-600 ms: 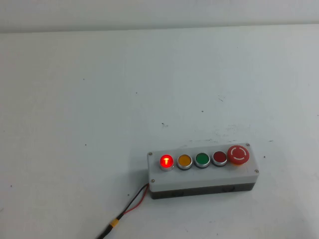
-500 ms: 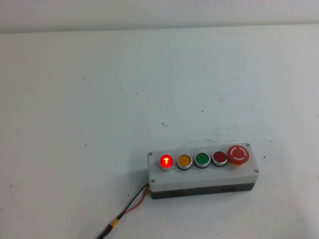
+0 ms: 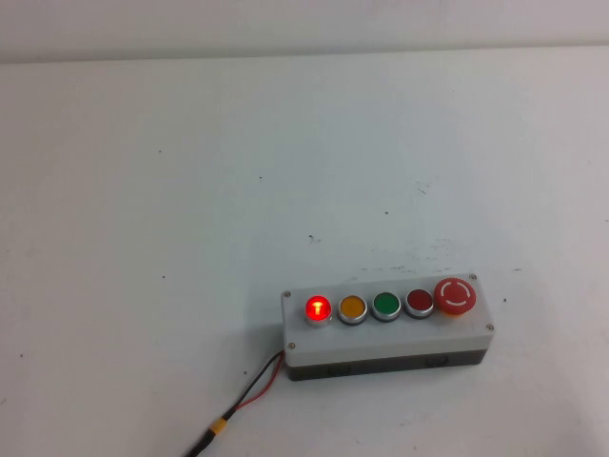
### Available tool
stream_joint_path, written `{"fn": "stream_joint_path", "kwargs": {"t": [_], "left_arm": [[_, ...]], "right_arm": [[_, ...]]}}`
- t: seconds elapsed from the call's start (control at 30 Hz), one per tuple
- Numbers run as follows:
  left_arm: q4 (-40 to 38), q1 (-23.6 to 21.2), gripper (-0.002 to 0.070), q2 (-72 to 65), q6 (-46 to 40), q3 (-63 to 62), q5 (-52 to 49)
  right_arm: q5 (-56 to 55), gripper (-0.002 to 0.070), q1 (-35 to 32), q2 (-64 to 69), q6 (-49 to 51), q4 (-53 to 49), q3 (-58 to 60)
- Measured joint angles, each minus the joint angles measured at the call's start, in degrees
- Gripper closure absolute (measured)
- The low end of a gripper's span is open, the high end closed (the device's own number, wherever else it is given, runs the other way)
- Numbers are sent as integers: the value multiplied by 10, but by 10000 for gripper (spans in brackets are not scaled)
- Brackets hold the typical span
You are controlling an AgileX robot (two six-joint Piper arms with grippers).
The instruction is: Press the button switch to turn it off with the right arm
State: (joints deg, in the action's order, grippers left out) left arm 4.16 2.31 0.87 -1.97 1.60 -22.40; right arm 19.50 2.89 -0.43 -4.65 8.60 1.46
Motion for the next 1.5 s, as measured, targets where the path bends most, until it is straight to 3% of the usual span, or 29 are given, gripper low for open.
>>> {"fn": "stream_joint_path", "kwargs": {"t": [1.37, 1.5], "left_arm": [[0, 0, 677, 0, 0, 0, 0], [0, 0, 677, 0, 0, 0, 0]], "right_arm": [[-14, 692, 0, 0, 0, 1, 0], [-88, 692, 0, 0, 0, 86, 0]]}}
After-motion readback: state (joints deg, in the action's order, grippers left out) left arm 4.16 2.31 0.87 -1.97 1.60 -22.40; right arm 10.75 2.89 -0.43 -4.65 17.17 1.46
